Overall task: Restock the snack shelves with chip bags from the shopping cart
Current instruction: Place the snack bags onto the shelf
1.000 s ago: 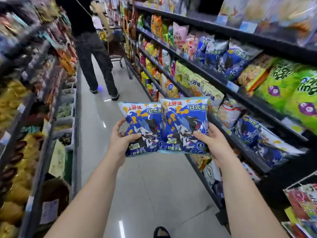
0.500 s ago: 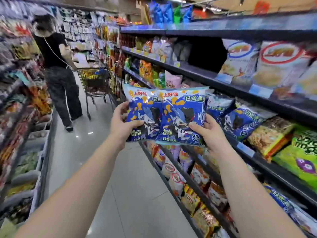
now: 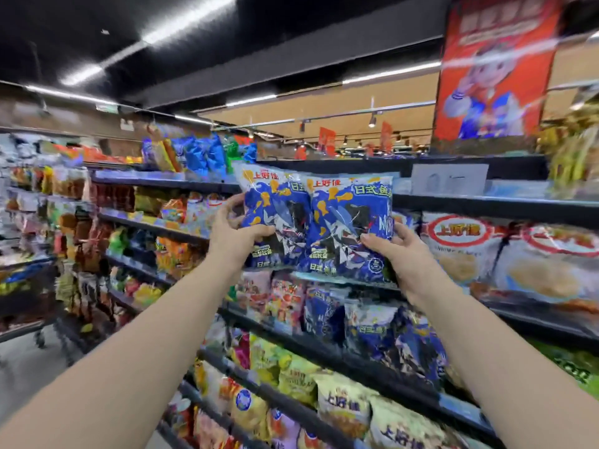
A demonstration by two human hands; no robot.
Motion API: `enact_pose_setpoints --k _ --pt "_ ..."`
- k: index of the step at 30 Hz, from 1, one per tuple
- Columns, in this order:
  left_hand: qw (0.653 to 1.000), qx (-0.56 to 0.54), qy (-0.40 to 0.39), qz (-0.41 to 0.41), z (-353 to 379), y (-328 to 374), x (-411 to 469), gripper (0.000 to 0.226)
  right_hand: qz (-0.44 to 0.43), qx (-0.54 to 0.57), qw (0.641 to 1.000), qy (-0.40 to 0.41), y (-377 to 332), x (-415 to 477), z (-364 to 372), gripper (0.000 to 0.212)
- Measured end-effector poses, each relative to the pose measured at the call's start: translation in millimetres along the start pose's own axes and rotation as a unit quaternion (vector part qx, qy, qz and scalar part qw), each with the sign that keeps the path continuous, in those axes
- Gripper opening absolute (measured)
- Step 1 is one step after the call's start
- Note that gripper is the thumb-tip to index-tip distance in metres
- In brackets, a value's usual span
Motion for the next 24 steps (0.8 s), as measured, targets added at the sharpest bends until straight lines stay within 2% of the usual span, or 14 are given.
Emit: enact_pose_setpoints --k 6,9,16,20,24 --pt "0.997 -0.045 -0.045 0.035 79 30 76 0.070 -0.077 -0.030 0.995 0.050 -65 60 -24 0.080" --pt "0.992 -0.090 -0.069 0.059 124 47 113 0.072 -0.123 -0.054 0.989 0.066 -105 87 -43 0.055" --pt "0.975 -0.160 -0.147 0.042 242 65 175 0.073 -0.195 -0.131 0.966 0.110 -179 141 -104 0.051" --pt "0.975 -0.139 -0.168 0.050 303 65 204 0.076 -0.217 -0.171 0.949 0.152 -207 166 -143 0.049" --pt "0.976 -0.085 -0.199 0.038 346 65 228 0.083 -0.233 -0.241 0.915 0.227 -220 179 -180 0.047"
Point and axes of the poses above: each hand's wrist, its own x-axis towards the middle knuckle, its own z-axis out of the palm, y = z × x, the point moved 5 cm from there along x, towards the middle knuckle, and after that the axes turned 6 degrees about x, right-handed, at the moved point
